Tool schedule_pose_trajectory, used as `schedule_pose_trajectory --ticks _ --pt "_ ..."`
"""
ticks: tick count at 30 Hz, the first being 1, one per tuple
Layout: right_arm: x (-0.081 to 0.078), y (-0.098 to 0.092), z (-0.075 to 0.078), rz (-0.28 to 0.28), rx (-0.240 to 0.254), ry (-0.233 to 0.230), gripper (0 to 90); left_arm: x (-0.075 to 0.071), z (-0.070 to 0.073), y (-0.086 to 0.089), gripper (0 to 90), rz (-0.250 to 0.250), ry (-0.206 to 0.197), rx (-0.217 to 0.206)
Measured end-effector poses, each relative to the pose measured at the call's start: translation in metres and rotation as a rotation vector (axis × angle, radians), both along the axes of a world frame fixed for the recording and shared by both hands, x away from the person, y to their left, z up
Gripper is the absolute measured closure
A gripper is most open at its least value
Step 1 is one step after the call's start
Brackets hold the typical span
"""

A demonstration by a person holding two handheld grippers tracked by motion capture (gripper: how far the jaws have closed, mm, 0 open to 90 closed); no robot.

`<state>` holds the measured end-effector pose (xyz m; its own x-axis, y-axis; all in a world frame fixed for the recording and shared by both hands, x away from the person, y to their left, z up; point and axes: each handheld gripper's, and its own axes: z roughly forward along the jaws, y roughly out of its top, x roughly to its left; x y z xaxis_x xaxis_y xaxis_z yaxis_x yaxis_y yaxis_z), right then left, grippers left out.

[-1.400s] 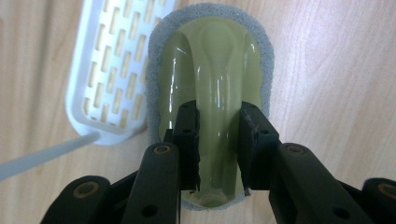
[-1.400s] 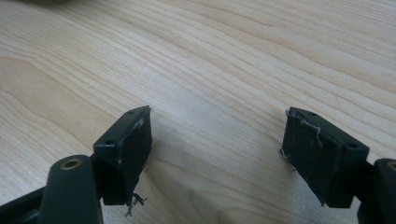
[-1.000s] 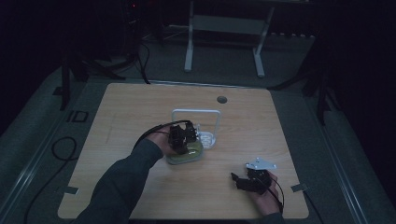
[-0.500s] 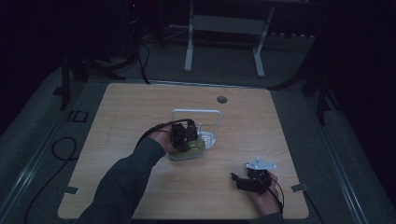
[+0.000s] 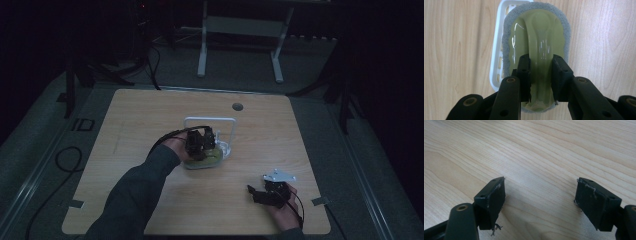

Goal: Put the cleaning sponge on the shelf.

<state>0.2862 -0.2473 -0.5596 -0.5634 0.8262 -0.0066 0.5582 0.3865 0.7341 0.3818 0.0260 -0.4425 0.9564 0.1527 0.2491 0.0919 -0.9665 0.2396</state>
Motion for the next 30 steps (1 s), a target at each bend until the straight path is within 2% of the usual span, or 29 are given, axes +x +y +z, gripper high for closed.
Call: schedule_pose_trajectory --ticks 26,30 --pt "0.0005 0.0001 0.0001 0.004 -0.001 0.002 23.5 0.0072 0.0003 -0.0016 71.6 -0.016 -0.013 -0.01" --pt "0.0006 0.0 0.0 0.005 -0.002 0.0 23.5 0.0093 0.004 -0.007 71.6 -0.026 -0.027 0.003"
